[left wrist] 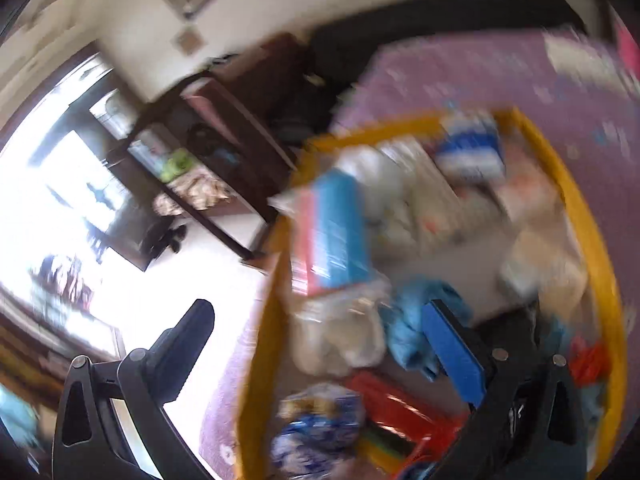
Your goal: Organize soft objects
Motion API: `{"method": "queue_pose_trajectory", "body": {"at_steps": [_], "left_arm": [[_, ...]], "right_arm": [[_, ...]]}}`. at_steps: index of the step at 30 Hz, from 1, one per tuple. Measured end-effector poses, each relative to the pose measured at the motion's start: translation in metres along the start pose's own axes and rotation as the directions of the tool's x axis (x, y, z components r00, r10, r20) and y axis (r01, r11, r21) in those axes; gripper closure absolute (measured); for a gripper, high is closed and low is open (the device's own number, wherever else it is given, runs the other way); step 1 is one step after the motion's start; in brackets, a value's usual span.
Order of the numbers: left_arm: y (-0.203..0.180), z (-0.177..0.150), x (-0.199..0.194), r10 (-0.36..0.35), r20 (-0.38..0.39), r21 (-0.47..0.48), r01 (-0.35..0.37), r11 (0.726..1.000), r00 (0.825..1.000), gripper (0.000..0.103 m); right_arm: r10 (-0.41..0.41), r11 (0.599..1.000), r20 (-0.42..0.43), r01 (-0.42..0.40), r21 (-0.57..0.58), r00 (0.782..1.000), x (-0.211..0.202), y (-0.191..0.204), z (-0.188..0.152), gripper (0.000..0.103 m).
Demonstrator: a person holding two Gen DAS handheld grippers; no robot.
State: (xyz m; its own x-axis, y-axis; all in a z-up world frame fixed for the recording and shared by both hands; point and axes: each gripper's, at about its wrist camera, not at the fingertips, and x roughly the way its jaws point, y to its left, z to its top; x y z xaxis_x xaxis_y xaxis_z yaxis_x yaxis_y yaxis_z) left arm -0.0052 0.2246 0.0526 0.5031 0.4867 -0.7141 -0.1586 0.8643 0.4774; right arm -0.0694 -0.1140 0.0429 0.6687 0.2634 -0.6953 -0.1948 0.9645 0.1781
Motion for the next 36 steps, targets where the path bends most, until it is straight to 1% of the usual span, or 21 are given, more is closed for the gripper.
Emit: {"method": "queue_pose_trajectory", "body": {"at_steps": [1,2,4,6,7,9,12,13,14,16,18,19,21,24,26,27,28,29,30,33,36], "left_arm": [[-0.006,-0.007,0.005,-0.023,0.002,0.015,0.023,1.000,1.000,0.000],[-0.003,-0.005,0.006,-0.031,0.008,-0.002,0.031,1.000,0.999,0.000],[0.021,0.005,0.003,-0.030,0.037,-0.103,0.034,0.994,0.999,0.000],[0.043,0.016,0.003,0.008,0.054,-0.174,0.002,0.985,0.999,0.000],[0.052,0.024,0.007,0.053,0.046,-0.183,-0.043,0.982,0.998,0.000],[0.055,0.034,0.023,0.130,0.013,-0.139,-0.127,0.982,0.991,0.000],[0.046,0.044,0.046,0.209,-0.004,-0.059,-0.209,0.976,0.978,0.000],[0.041,0.053,0.053,0.261,0.004,-0.030,-0.261,0.965,0.965,0.000],[0.039,0.060,0.056,0.289,0.011,-0.023,-0.288,0.957,0.957,0.000],[0.040,0.081,0.070,0.308,-0.005,-0.044,-0.308,0.950,0.951,0.000],[0.043,0.092,0.084,0.316,-0.029,-0.059,-0.317,0.946,0.948,0.000],[0.044,0.097,0.094,0.336,-0.046,-0.055,-0.338,0.939,0.941,0.000],[0.042,0.103,0.105,0.351,-0.056,-0.045,-0.354,0.934,0.935,0.000],[0.045,0.112,0.105,0.346,-0.051,-0.037,-0.348,0.937,0.937,0.000],[0.056,0.109,0.078,0.317,-0.001,-0.091,-0.315,0.945,0.949,0.000],[0.062,0.104,0.062,0.291,0.025,-0.119,-0.286,0.951,0.956,0.000],[0.064,0.102,0.056,0.263,0.038,-0.130,-0.256,0.958,0.964,0.000],[0.065,0.097,0.045,0.203,0.056,-0.133,-0.194,0.972,0.978,0.000],[0.063,0.094,0.040,0.157,0.060,-0.120,-0.149,0.982,0.986,0.000],[0.045,0.095,0.053,0.117,0.032,-0.061,-0.115,0.992,0.993,0.000],[0.030,0.102,0.090,0.078,-0.053,-0.045,-0.080,0.996,0.996,0.000]], "right_arm": [[0.002,1.000,-0.003,-0.002,0.003,1.000,0.001,0.001,0.000,0.013],[0.003,1.000,-0.003,-0.003,0.001,1.000,0.003,0.001,0.000,0.013],[-0.012,1.000,0.008,0.012,-0.007,1.000,0.005,0.000,0.000,0.013],[-0.045,0.999,0.033,0.045,-0.013,0.998,0.009,-0.003,0.001,0.013],[-0.057,0.998,0.042,0.057,-0.014,0.998,0.011,-0.004,0.001,0.013],[-0.082,0.997,0.059,0.083,-0.007,0.995,0.017,-0.008,0.001,0.013],[-0.066,0.998,0.045,0.065,0.026,0.997,0.030,-0.016,-0.001,0.013],[-0.062,0.998,0.031,0.061,0.028,0.998,0.034,-0.018,0.000,0.013],[-0.061,0.998,0.022,0.061,0.028,0.998,0.037,-0.019,0.001,0.013],[-0.063,0.997,0.018,0.062,0.039,0.998,0.039,-0.022,0.001,0.013],[-0.055,0.998,0.007,0.054,0.044,0.998,0.041,-0.024,0.001,0.013],[-0.053,0.998,0.004,0.053,0.044,0.999,0.041,-0.024,0.000,0.013],[-0.052,0.998,0.001,0.052,0.045,0.999,0.043,-0.025,0.000,0.013],[-0.048,0.998,0.001,0.048,0.048,0.999,0.042,-0.024,-0.001,0.013],[-0.047,0.998,0.003,0.047,0.050,0.999,0.042,-0.024,-0.001,0.013],[-0.043,0.998,0.002,0.043,0.050,0.999,0.042,-0.024,-0.002,0.012],[-0.041,0.998,-0.001,0.041,0.047,0.999,0.043,-0.024,-0.002,0.012],[-0.039,0.998,-0.008,0.039,0.046,0.999,0.045,-0.024,-0.001,0.012],[-0.036,0.998,-0.015,0.037,0.044,0.999,0.046,-0.024,-0.001,0.012],[-0.033,0.998,-0.020,0.034,0.044,0.999,0.047,-0.024,-0.001,0.012],[-0.037,0.998,-0.015,0.038,0.051,0.999,0.046,-0.025,-0.002,0.012]]}}
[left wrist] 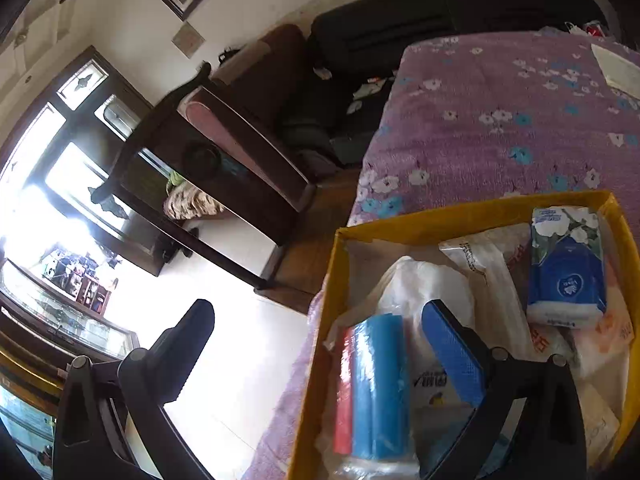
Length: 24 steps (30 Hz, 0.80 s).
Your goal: Organize soft objects
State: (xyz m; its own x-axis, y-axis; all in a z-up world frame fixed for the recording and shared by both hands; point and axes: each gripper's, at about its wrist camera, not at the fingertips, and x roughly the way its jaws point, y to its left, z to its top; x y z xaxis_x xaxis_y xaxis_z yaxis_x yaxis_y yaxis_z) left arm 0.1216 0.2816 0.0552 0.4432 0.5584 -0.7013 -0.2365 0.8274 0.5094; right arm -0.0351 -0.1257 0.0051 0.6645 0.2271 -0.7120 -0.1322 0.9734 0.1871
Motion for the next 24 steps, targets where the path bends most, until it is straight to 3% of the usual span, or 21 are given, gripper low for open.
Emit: {"method": "queue_pose_trajectory", "body": {"at_steps": [2,6,9,11,13,16,17,19,20,22,24], "left_arm": [[-0.004,0.005,0.023,-0.006,-0.051,-0.027,0.005,1.000,0.999,0.000],[0.012,0.007,0.012,0.007,-0.018,-0.083,-0.009,0.996,1.000,0.000],[0.035,0.000,-0.028,0.005,0.085,-0.125,0.006,0.992,0.996,0.000],[0.057,-0.016,-0.070,-0.014,0.215,-0.184,0.054,0.981,0.977,0.000],[0.073,-0.039,-0.114,0.025,0.333,-0.247,0.061,0.967,0.943,0.000],[0.091,-0.089,-0.184,0.097,0.508,-0.341,0.096,0.935,0.856,0.000],[0.094,-0.109,-0.204,0.084,0.563,-0.352,0.147,0.924,0.822,0.000],[0.094,-0.139,-0.227,0.042,0.613,-0.363,0.234,0.902,0.789,0.000],[0.091,-0.146,-0.229,0.022,0.607,-0.370,0.258,0.892,0.795,0.000],[0.080,-0.152,-0.222,-0.074,0.563,-0.358,0.323,0.876,0.823,0.000],[0.070,-0.157,-0.215,-0.126,0.550,-0.370,0.376,0.850,0.826,0.000]], "right_arm": [[-0.004,1.000,0.004,0.004,0.010,1.000,-0.001,-0.002,0.000,0.012],[-0.003,1.000,-0.004,0.003,0.028,1.000,0.001,-0.006,0.001,0.012],[-0.001,0.999,-0.007,0.001,0.032,1.000,0.001,-0.007,0.001,0.012],[-0.002,0.999,-0.005,0.002,0.032,1.000,0.001,-0.007,0.001,0.012],[-0.004,1.000,0.000,0.004,0.031,1.000,0.000,-0.007,0.001,0.012],[-0.012,1.000,0.014,0.012,0.000,1.000,-0.002,-0.001,0.000,0.012],[-0.029,0.999,0.026,0.029,-0.026,0.999,-0.005,0.005,0.000,0.012],[-0.065,0.994,0.055,0.069,-0.085,0.996,-0.013,0.022,-0.003,0.012],[-0.052,0.992,0.065,0.059,-0.115,0.997,-0.019,0.033,-0.006,0.012],[-0.006,0.988,0.075,0.017,-0.151,0.997,-0.032,0.056,-0.011,0.012],[0.055,0.982,0.082,-0.040,-0.183,0.995,-0.046,0.082,-0.016,0.012]]}}
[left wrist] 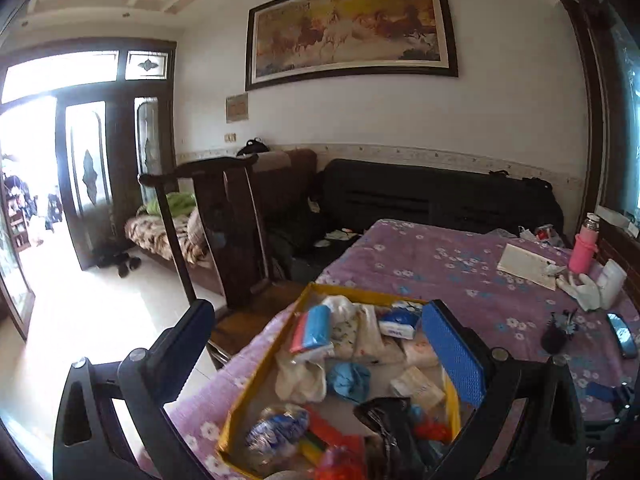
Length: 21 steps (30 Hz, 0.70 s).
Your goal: Organize soft objects
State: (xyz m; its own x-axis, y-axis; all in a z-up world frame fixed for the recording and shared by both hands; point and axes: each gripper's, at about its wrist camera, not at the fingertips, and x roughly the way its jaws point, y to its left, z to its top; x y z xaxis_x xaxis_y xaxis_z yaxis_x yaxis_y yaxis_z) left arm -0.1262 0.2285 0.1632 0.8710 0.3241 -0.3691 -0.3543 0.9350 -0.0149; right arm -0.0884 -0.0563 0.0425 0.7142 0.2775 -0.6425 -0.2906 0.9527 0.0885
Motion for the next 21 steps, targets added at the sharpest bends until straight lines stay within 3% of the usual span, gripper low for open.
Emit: {"method": "queue_pose_trajectory", "body": {"at_steps": [6,17,21], "left_arm": [[0.001,-0.027,-0.012,-0.020,-0.057,-0.119,0.013,0.993,0.998,0.000],[0.006,-0.050,-0.015,0.129,-0.150,-0.047,-0.138,0.989,0.980,0.000],[0.008,-0.052,-0.011,0.136,-0.163,-0.036,-0.144,0.989,0.977,0.000]], "right_arm": [[0.066,0.990,0.043,-0.060,-0.125,0.997,-0.028,0.063,-0.003,0.011],[0.092,0.970,0.030,-0.083,-0.229,0.995,-0.031,0.106,-0.013,0.010],[0.092,0.964,0.027,-0.082,-0.253,0.995,-0.029,0.114,-0.012,0.010]]}}
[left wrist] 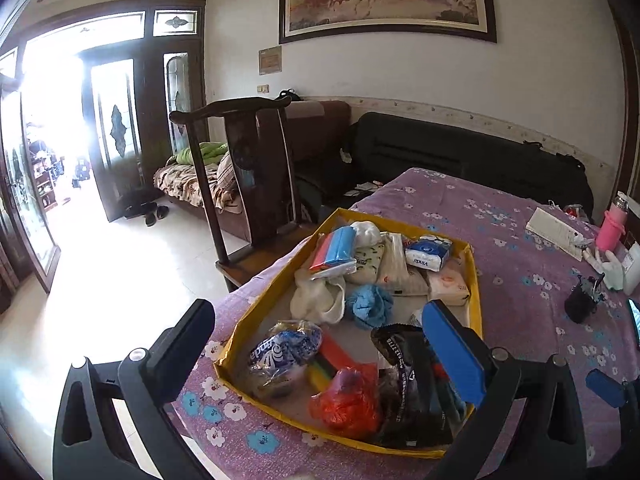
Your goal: Organize soft objects
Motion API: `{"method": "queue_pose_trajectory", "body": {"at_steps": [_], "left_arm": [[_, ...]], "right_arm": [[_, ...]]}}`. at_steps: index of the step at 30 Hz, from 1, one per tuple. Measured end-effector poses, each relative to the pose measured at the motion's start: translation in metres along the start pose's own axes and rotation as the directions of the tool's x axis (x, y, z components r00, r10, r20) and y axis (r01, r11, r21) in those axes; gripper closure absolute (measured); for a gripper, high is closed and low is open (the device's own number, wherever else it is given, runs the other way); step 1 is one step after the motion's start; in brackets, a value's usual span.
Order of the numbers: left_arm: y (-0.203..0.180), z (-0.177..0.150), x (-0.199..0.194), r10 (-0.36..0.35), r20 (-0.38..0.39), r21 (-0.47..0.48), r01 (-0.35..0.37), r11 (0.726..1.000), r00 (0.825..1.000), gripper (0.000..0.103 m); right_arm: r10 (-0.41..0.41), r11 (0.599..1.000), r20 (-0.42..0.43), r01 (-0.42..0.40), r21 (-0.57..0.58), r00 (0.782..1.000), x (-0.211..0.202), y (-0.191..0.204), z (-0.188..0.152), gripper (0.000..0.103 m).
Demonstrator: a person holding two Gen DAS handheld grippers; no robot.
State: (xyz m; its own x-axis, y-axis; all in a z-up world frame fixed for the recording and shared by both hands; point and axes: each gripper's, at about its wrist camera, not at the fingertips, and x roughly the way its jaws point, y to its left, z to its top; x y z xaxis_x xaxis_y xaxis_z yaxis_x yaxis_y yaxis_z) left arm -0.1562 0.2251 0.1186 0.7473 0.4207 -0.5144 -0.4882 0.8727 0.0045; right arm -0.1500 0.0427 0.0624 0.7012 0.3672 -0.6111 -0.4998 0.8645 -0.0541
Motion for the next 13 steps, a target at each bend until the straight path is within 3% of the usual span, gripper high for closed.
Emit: {"method": "queue_pose_trajectory", "body": {"at_steps": [13], "left_arm": [[0.004,-0.004,0.008,0.034,-0.018,0.004,-0.034,0.999,0.999,0.000]], "right_arm": [[0.034,0.998,-0.009,-0.034,-0.048,0.999,0.004,0.017,0.005,0.010]]}}
